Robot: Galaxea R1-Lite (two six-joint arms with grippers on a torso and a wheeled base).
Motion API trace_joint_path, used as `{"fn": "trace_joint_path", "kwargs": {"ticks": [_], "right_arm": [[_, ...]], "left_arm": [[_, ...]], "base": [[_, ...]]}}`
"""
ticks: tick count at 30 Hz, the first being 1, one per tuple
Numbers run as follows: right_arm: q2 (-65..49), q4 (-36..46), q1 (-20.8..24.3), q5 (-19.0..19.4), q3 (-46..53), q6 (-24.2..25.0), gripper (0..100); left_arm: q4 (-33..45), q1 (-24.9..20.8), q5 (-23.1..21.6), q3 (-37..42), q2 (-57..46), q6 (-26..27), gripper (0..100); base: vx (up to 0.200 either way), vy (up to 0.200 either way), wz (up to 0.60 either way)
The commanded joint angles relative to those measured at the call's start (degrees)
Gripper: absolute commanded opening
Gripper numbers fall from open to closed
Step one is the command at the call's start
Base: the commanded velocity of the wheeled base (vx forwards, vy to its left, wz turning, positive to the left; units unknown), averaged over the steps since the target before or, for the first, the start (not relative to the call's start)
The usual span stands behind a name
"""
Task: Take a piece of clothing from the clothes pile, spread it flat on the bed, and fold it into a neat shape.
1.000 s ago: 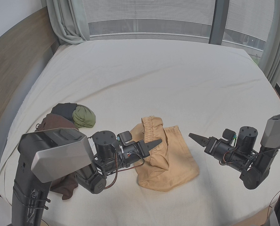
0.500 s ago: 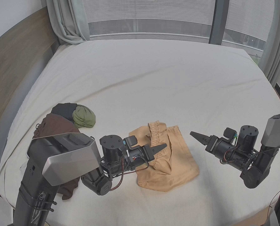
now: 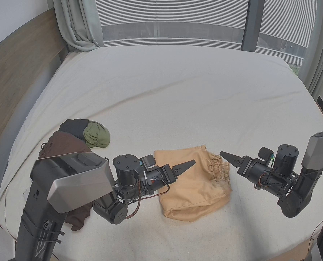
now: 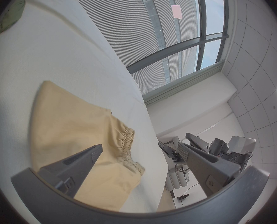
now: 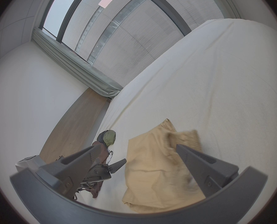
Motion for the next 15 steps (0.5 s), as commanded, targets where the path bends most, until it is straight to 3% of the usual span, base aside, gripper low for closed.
{"fn": "trace_joint_path", "kwargs": {"ticks": [1,15], "right_arm": [[-0.61,-0.04,0.18,0.01,0.17,0.01,100],[-0.70,-0.04,0.88,-0.08,0.53,0.01,100]], "left_arm": [[-0.22,0.93,0.08,2.03,-2.35,0.12,100],[-3.73,5.77,-0.89,15.47,-14.39,1.62,100]], "base": [[0.000,0.000,0.00],[0.000,0.000,0.00]]}}
